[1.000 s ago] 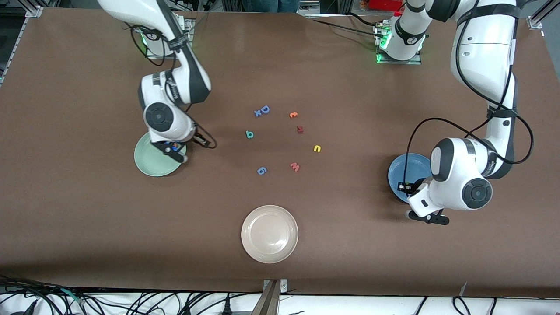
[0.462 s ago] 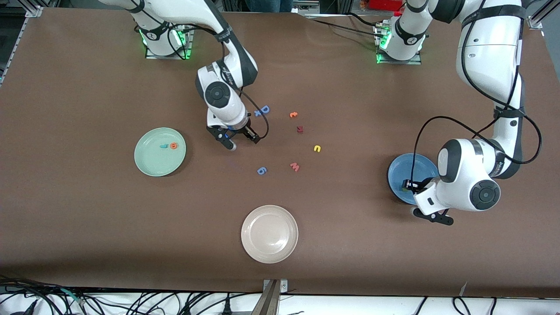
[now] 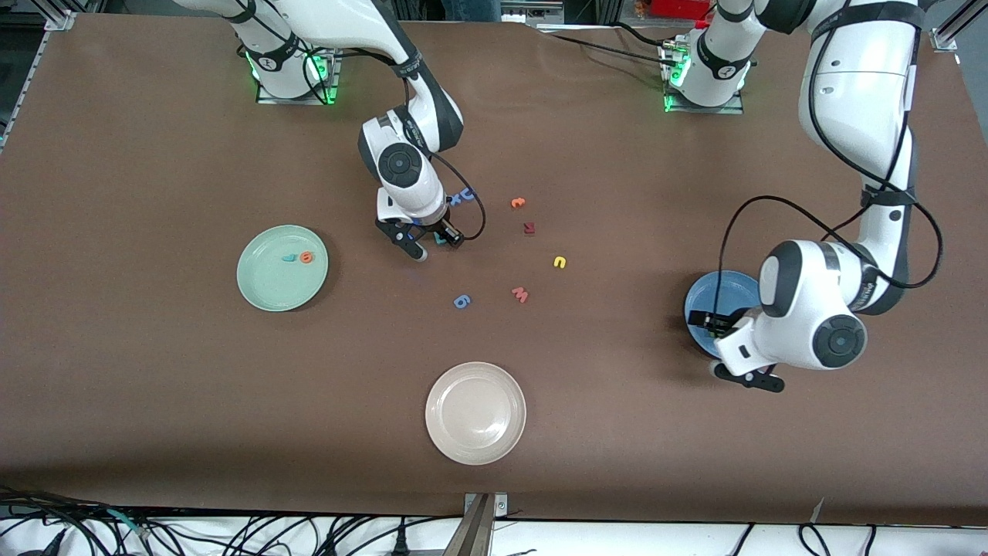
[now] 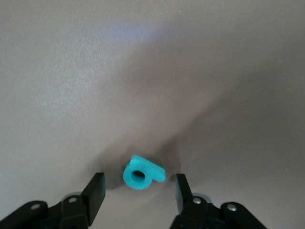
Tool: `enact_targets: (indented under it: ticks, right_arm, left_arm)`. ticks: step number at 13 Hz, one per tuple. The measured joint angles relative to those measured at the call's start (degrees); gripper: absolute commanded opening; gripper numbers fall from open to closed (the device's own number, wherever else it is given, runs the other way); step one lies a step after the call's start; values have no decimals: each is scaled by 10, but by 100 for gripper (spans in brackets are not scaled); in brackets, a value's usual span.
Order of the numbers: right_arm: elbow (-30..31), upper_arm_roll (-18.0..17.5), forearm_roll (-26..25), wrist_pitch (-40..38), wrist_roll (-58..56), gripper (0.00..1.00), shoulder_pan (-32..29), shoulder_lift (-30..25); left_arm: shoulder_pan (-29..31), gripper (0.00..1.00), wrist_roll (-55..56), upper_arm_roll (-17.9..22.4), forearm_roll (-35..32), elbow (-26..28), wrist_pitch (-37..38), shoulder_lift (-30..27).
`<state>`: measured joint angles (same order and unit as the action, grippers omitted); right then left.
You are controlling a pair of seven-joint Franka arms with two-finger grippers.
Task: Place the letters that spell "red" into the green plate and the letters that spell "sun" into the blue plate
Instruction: 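Grasp teal letter with the right gripper while the left gripper reaches yellow U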
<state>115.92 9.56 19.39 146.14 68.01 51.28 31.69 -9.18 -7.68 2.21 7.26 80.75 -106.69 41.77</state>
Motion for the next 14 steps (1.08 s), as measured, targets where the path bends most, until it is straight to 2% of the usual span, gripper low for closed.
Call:
enact_targets:
  ticks: [2, 4, 6, 8, 11, 14]
  right_arm:
    - [6, 0, 1, 11, 0, 60, 0, 1]
    - [7, 0, 1, 13, 0, 49, 0, 0]
    - [7, 0, 1, 17, 0, 35, 0, -2]
    - [7, 0, 1, 17, 0, 28, 0, -4]
    - [9, 1, 1, 18, 0, 26, 0, -5]
    - [9, 16, 1, 18, 0, 25, 1, -8]
  left_arm:
    - [-6, 100, 64, -43, 0, 34, -28, -32]
    - [-24, 100, 122, -77, -1, 106, -102, -72]
    - [-65, 100, 166, -84, -1, 175, -165, -101]
    - [-109, 100, 225, -84, -22, 237, -239, -118]
    - [-157, 100, 299, -85, -49, 299, -320, -128]
    - [-189, 99, 340, -85, -55, 332, -376, -130]
